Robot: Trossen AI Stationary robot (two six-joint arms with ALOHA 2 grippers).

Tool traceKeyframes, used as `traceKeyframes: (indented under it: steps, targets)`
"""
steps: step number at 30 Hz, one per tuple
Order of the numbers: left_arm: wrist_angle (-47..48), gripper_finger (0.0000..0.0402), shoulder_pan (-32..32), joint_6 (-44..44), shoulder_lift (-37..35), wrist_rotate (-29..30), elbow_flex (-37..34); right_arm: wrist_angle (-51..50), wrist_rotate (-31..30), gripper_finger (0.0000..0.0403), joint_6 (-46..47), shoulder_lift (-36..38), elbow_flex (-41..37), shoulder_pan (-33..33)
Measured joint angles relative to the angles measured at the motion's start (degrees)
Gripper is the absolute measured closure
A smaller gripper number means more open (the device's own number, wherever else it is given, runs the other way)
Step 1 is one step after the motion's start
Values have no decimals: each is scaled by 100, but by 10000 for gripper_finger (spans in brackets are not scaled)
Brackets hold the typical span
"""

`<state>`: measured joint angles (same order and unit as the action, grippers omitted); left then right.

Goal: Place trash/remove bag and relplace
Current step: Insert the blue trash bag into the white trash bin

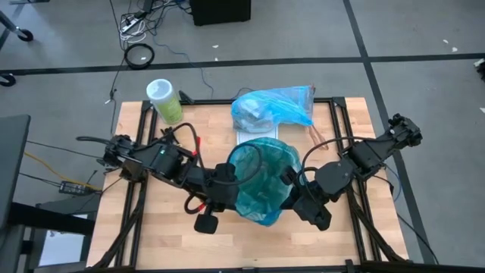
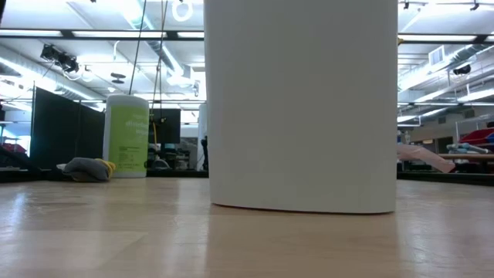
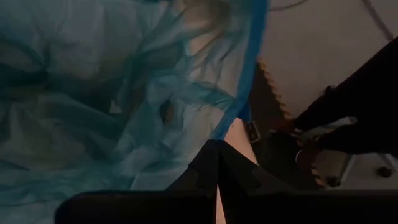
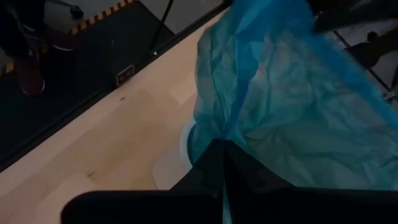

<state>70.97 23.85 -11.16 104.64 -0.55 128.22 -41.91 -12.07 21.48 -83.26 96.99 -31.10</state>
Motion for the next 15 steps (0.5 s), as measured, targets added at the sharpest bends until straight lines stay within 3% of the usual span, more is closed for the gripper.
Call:
traceKeyframes:
  steps: [8,15]
  targets:
    - [155,392,107,-149,-13,-27,260,20,-53,403,286,2,0,-139]
    - [515,392,240,-155,-13,207,85,125,-61,403,448,2,0,-347]
